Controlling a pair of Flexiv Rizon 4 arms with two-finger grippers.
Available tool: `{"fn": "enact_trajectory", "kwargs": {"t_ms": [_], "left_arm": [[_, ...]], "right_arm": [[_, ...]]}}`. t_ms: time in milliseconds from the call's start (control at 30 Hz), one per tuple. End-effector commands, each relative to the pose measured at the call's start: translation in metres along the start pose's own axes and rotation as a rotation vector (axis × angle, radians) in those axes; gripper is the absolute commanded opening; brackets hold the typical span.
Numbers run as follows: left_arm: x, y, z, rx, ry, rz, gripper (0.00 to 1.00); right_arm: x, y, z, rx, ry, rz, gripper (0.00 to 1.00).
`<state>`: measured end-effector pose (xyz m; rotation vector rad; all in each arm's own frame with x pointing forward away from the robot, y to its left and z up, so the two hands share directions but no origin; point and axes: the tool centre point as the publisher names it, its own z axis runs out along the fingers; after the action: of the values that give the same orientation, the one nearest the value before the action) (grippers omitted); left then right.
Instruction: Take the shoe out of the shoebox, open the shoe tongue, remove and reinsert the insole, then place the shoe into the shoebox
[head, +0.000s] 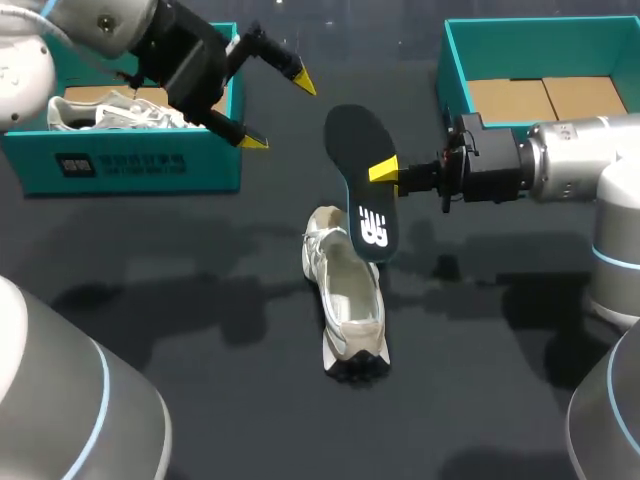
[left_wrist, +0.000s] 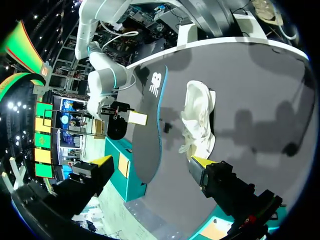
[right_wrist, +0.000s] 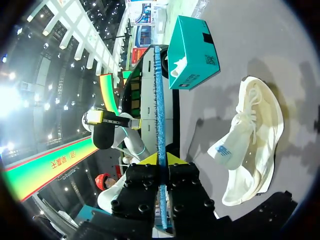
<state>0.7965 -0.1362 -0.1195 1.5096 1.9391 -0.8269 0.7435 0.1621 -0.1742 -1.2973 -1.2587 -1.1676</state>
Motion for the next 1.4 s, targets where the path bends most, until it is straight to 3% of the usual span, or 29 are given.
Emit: {"fn": "enact_trajectory", "kwargs": {"t_ms": [33,100,167,500,567,1000,1400], "left_arm": [[0.013,-0.008,0.012,-0.034,-0.489,0.023,1.00],[0.015,-0.009,0.016,-0.056,-0.551,0.057,1.00],[0.019,-0.009,0.013,-0.051,-0.691,0.136,1.00],[0.019,-0.009,0.013,-0.051,-0.691,0.136,1.00],[0.019,-0.009,0.017,-0.027,-0.697,0.125,1.00],[0.015,-0.009,0.034,-0.081,-0.743,0.159,1.00],[0.001,-0.008,0.057,-0.079,-0.680,0.142,1.00]], "right_arm": [[-0.001,0.000,0.001,-0.002,-0.001,0.000,0.00],[-0.001,0.000,0.001,-0.002,-0.001,0.000,0.00],[-0.001,0.000,0.001,-0.002,-0.001,0.000,0.00],[-0.001,0.000,0.001,-0.002,-0.001,0.000,0.00],[-0.001,0.000,0.001,-0.002,-0.001,0.000,0.00],[-0.001,0.000,0.001,-0.002,-0.001,0.000,0.00],[-0.001,0.000,0.001,-0.002,-0.001,0.000,0.00]]}}
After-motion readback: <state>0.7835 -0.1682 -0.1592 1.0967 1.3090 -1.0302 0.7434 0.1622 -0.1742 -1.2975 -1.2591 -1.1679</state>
